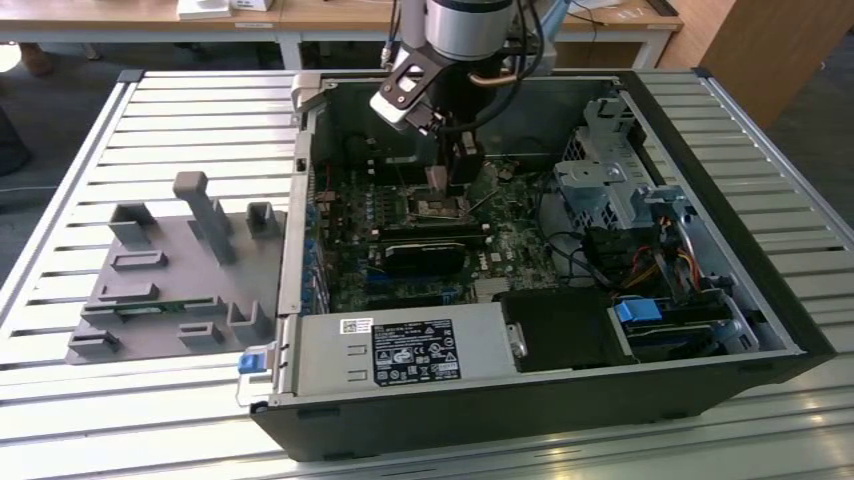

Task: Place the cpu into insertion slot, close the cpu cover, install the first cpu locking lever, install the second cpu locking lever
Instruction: 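Place the cpu into insertion slot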

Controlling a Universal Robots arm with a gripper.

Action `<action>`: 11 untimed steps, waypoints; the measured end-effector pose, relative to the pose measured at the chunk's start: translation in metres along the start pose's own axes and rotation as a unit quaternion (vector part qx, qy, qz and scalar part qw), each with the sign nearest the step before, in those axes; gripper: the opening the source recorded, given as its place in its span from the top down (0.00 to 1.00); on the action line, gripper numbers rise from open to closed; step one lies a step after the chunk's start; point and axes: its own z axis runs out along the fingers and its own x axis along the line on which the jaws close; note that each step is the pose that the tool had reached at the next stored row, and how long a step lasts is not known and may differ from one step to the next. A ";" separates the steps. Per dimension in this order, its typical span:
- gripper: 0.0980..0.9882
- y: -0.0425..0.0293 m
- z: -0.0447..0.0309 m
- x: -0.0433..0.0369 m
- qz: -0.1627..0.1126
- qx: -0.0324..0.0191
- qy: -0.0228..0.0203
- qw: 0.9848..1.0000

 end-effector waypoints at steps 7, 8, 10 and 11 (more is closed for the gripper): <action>0.50 -0.0001 0.0053 0.0005 0.000 0.000 -0.001 1.000; 0.50 -0.0001 0.0065 0.0006 0.000 0.000 0.000 1.000; 0.50 -0.0001 0.0095 0.0022 0.001 0.000 0.000 1.000; 0.50 0.0000 0.0113 0.0029 0.001 0.000 0.000 1.000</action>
